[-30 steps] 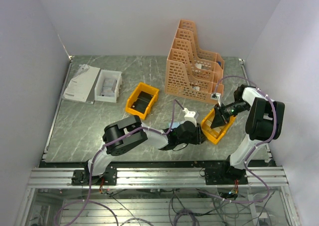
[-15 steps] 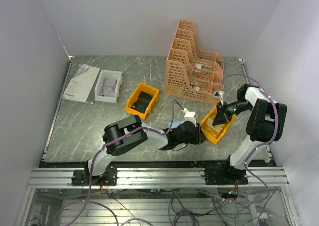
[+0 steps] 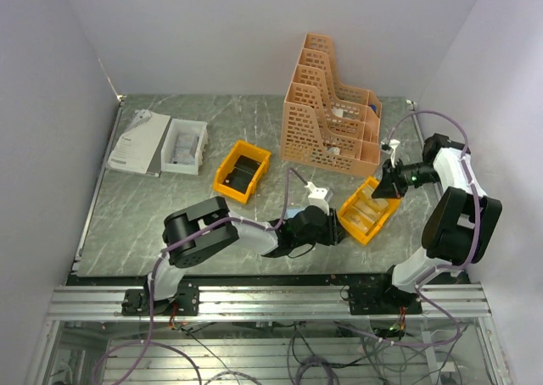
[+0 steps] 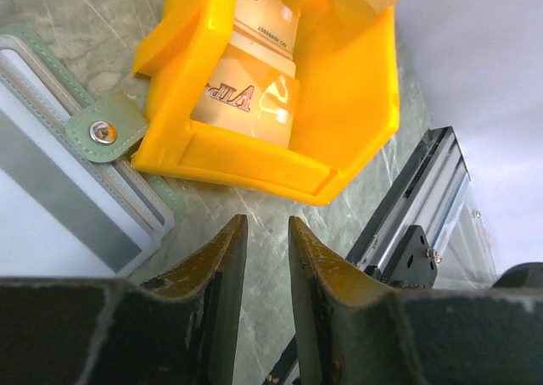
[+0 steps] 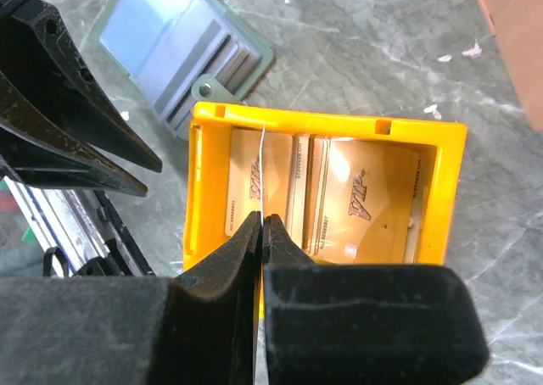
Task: Put the credit cards into the card holder
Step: Pick up the credit card from the storage box.
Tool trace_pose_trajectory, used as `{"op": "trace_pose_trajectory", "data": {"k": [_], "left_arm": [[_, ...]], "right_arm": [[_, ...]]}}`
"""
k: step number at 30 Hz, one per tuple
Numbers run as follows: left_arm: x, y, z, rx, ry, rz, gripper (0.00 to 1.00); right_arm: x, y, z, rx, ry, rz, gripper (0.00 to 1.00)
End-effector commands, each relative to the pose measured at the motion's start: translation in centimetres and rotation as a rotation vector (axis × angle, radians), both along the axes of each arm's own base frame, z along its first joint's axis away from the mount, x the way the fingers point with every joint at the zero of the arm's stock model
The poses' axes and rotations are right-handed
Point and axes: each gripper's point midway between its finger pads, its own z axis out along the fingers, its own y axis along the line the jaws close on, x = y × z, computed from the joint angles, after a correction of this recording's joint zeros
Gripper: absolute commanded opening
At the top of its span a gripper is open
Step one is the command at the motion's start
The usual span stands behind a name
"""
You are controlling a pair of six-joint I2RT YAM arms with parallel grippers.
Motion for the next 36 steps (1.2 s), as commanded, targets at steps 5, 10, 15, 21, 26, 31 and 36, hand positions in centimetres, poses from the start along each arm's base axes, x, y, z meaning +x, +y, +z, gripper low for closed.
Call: {"op": "trace_pose_trajectory", "data": {"k": [5,10,15,21,26,31,36], "left_arm": [[0.7,1.8,8.0,-0.094,-0.215,0.058,0.38],[0.8,5.1,12.5,-0.129,-0.328,0.119,0.39],[0.4,10.8,17.2,-0.228,-0.375,0.214,0.54],[-0.8,14.0,21.3,-0.361,-0.347,0.195,0.74],[-1.5,15.1,24.3,-0.495,-0.298,0.176,0.83],[-1.2,14.9,25.8,-0.552,-0.208,0.182,0.82],[-0.3,14.9,26.4,-0.660,-0.131,0.167,0.80]], "right_arm": [[-0.2,2.2,5.8,0.211,-0.081,-0.013,0.00],[0.7,4.6,11.7,0.428,-0.011,-0.145,0.00],[0.8,6.8,16.0,0.680,0.170,-0.221,0.00],[0.9,8.5,17.5,0.812,0.435,-0.275,0.00],[-0.2,11.1,18.2,0.865,0.671,-0.251,0.00],[-1.2,12.3,18.9,0.867,0.765,-0.225,0.00],[-1.8,13.0,19.4,0.854,0.713,-0.174,0.00]]}}
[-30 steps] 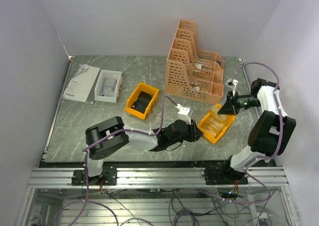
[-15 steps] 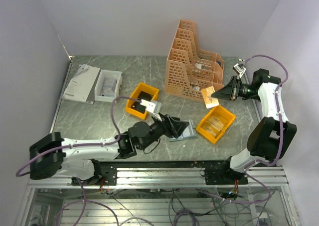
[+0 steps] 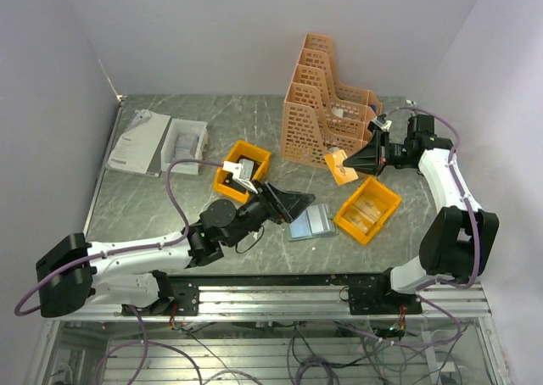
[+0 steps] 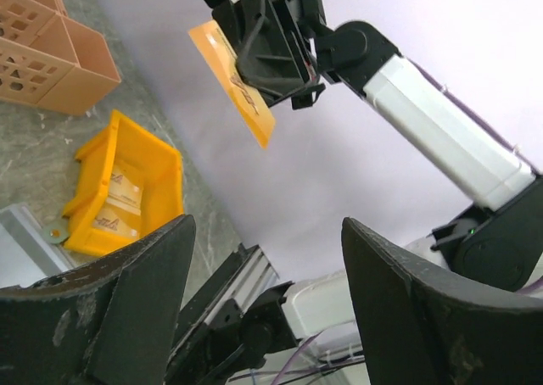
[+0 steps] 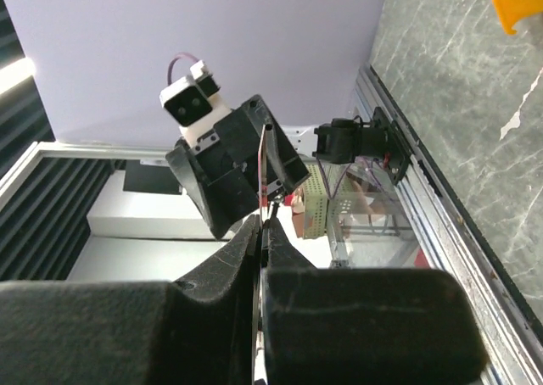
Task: Put the credit cards into the card holder
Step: Pick up the credit card from the storage box.
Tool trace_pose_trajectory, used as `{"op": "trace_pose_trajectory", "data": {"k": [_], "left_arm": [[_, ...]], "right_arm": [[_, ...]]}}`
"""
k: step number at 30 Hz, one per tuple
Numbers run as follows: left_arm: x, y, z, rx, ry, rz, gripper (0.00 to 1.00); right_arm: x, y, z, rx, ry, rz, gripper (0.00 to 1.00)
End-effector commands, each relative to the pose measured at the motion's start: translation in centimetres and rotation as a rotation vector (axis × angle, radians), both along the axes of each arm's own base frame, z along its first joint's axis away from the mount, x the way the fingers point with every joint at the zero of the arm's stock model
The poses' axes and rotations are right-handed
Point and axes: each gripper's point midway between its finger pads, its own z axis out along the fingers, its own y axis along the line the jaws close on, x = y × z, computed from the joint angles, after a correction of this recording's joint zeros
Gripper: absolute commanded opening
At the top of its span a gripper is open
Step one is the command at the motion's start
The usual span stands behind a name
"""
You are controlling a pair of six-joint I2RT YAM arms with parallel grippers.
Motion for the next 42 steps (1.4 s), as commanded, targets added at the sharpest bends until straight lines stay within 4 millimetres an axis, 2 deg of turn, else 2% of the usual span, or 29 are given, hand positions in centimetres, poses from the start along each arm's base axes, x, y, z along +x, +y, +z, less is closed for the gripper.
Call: {"op": "trace_pose_trajectory", "data": {"k": [1,5,8,14,18,23,28,30,33,34,35,38,39,41,42], "left_arm": [[0.6,-0.3,2.6,-0.169,0.048,-0.073,0.80],[1.6,-1.1,3.4,-0.221,0.026,-0.148,0.80],[2.3,-1.7,3.4,-0.188,0.014,-0.165,0.77],[3.2,-1.0,3.4,-0.187,-0.002,-0.174,0.70],[3.2,-1.0,3.6,-0.195,0.000,-0.202,0.60],[2.9,-1.1,4.0,-0.219,-0.012,-0.244,0.43],[2.4,-1.6,4.1,-0.224,-0.023,-0.289,0.36],[2.4,-1.8,3.9,-0.218,-0.020,-0.298,0.23],[2.7,-1.7,3.4,-0.204,-0.013,-0.296,0.18],[2.7,-1.6,3.2,-0.197,-0.014,-0.297,0.13],[2.8,-1.5,3.1,-0.193,-0.017,-0.294,0.07],[2.9,-0.8,2.9,-0.180,-0.055,-0.284,0.07],[2.8,-0.5,2.7,-0.168,-0.069,-0.285,0.07],[2.4,0.0,1.9,-0.126,-0.098,-0.294,0.07],[2.1,0.3,1.4,-0.103,-0.110,-0.304,0.07]], "right_arm": [[-1.2,1.0,2.2,0.045,-0.066,0.062,0.00],[-2.4,2.6,2.4,0.042,-0.153,0.129,0.00],[-3.4,3.5,2.6,0.041,-0.203,0.167,0.00],[-5.0,4.7,2.7,0.042,-0.263,0.223,0.00],[-5.7,5.2,3.0,0.045,-0.302,0.250,0.00],[-6.2,5.6,3.0,0.047,-0.323,0.270,0.00],[-6.6,5.8,2.7,0.045,-0.335,0.277,0.00],[-6.7,5.8,2.6,0.045,-0.346,0.280,0.00],[-6.9,5.8,2.7,0.044,-0.363,0.280,0.00],[-7.0,5.8,2.7,0.044,-0.368,0.280,0.00],[-7.1,5.8,2.7,0.045,-0.380,0.280,0.01],[-7.1,5.8,2.8,0.043,-0.484,0.280,0.25],[-7.0,5.7,3.0,0.038,-0.547,0.273,0.29],[-5.7,5.6,3.1,-0.017,-0.731,0.223,0.35],[-4.5,5.4,2.9,-0.098,-0.842,0.176,0.39]]}}
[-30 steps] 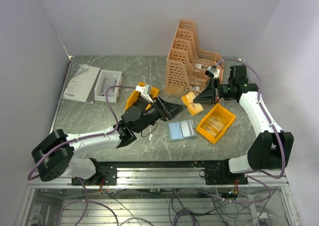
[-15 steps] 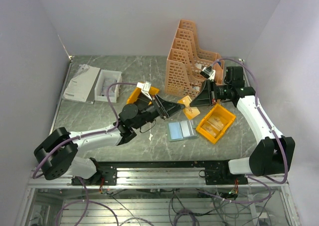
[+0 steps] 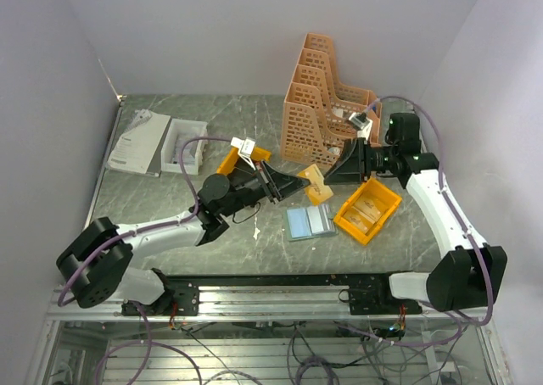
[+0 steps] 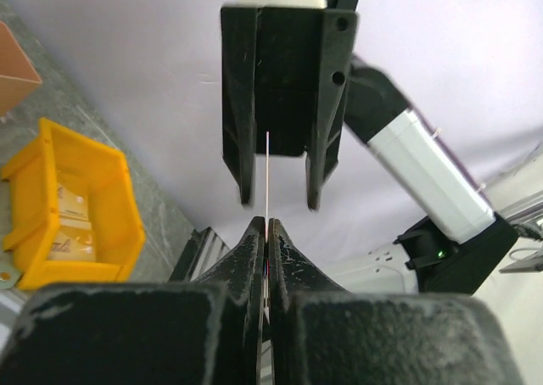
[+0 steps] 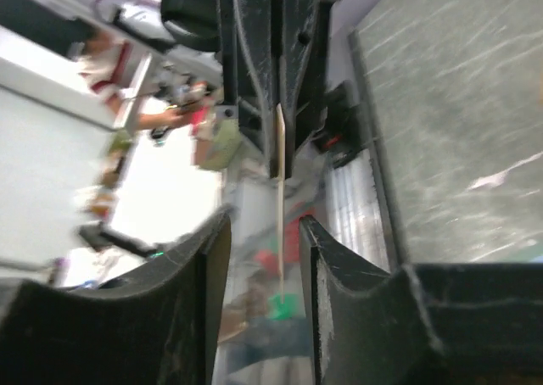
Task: Put the credit cards into the card holder
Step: Pick up the credit card from the storage box, then insert the credit card into the card holder.
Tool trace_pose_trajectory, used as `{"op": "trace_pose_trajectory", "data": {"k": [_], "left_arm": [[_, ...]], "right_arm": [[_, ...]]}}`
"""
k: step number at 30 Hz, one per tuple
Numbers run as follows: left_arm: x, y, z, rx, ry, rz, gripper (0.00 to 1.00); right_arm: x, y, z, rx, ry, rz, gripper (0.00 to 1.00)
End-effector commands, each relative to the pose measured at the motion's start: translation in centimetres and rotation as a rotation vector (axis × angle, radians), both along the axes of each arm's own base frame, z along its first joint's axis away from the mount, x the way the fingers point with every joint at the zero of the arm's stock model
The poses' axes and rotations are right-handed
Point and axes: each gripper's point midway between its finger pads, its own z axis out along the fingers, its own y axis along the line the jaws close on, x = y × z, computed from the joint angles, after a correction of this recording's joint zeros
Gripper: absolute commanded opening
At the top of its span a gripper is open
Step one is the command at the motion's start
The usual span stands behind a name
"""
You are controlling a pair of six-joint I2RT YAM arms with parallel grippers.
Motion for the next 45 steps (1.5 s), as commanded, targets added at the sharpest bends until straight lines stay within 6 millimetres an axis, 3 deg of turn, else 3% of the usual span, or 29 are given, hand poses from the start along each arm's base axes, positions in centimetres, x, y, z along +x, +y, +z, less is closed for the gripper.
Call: {"op": "trace_pose_trajectory", "data": {"k": [1,3,5,7,11,13,18,22,31,38,45], "left_arm": [[-1.6,1.6,-0.3,0.043,-0.140,-0.040,0.07],[-2.0,2.5,-1.8,0.080,-0.131,-0.051,0.07],[-2.4,3.2,-3.6,0.110,-0.102,-0.054,0.07],[-2.6,3.9,-5.0,0.121,-0.069,-0.050,0.07],[-2.9,4.4,-7.5,0.122,-0.009,-0.043,0.07],[-2.6,4.4,-8.7,0.118,0.025,-0.035,0.07],[-1.6,4.0,-11.1,0.099,0.067,-0.010,0.07],[-0.4,3.3,-13.8,0.143,0.098,0.015,0.07],[2.2,2.8,-18.0,0.247,0.152,0.111,0.07],[2.3,2.7,-19.2,0.217,0.178,0.112,0.07],[2.5,2.2,-20.1,0.225,0.192,0.105,0.07]], "right_arm": [[3.3,-0.9,-0.4,-0.165,-0.548,-0.139,0.42],[5.3,-2.0,-1.9,-0.340,-0.847,-0.120,0.46],[7.1,-3.3,-3.5,-0.449,-0.992,-0.141,0.47],[6.9,-3.5,-5.3,-0.451,-1.127,-0.100,0.47],[4.5,-3.2,-10.1,-0.418,-1.339,0.086,0.46],[4.0,-3.3,-12.8,-0.458,-1.352,0.155,0.44],[3.0,-3.4,-16.9,-0.462,-1.344,0.237,0.30],[1.8,-3.7,-19.9,-0.488,-1.364,0.335,0.31],[0.5,-4.0,-24.0,-0.569,-1.335,0.475,0.37],[2.5,-6.0,-25.4,-0.755,-1.263,0.473,0.27],[1.1,-6.6,-25.6,-0.716,-1.238,0.549,0.15]]}}
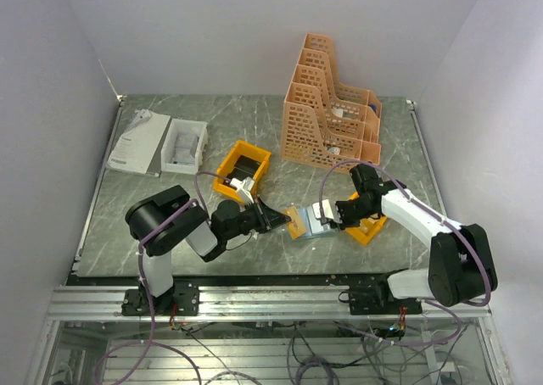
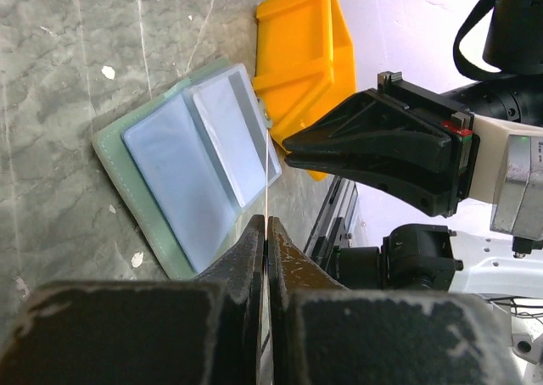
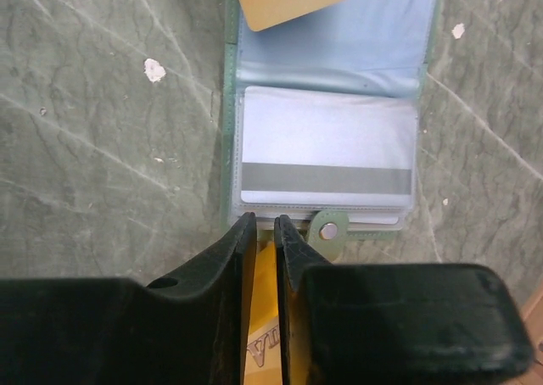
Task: Put the credit cards into the card holder
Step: Insert the credit card into the card holder.
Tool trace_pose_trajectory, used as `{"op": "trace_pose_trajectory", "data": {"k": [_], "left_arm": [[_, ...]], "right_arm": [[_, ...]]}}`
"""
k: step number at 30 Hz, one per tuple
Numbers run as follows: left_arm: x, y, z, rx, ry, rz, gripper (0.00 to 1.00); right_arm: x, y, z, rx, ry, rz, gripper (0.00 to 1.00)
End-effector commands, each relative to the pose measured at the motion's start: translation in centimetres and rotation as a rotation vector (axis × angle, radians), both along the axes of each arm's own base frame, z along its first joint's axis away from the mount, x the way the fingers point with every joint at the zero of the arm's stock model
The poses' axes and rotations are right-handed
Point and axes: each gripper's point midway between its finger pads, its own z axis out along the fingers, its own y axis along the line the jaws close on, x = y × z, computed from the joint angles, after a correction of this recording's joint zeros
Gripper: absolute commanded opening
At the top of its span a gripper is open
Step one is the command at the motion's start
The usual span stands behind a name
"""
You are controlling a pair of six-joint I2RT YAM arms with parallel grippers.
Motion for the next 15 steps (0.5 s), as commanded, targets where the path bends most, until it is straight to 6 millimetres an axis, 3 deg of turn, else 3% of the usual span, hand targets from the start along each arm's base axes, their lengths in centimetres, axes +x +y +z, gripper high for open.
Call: {"op": "trace_pose_trajectory", "data": {"k": [1,4,9,15], "left_arm": [[1.3,-0.6,2.6,-0.072,-0.091,0.027,0.07],[1.4,-0.9,2.4,-0.058,-0.089,0.021,0.07],[1.5,-1.4,1.8,-0.041,-0.079,0.014,0.07],[1.7,-1.8,1.1,-0.013,-0.064,0.009,0.07]], "right_arm": [[-0.6,-0.2,0.4,-0.006,0.028,0.045,0.13],[-1.2,-0.5,-0.2,-0.026,0.056,0.057,0.00],[-0.9,-1.7,-1.3,-0.103,0.104,0.022,0.00],[0.8,-3.6,-1.3,-0.147,0.079,-0.100,0.00]]}}
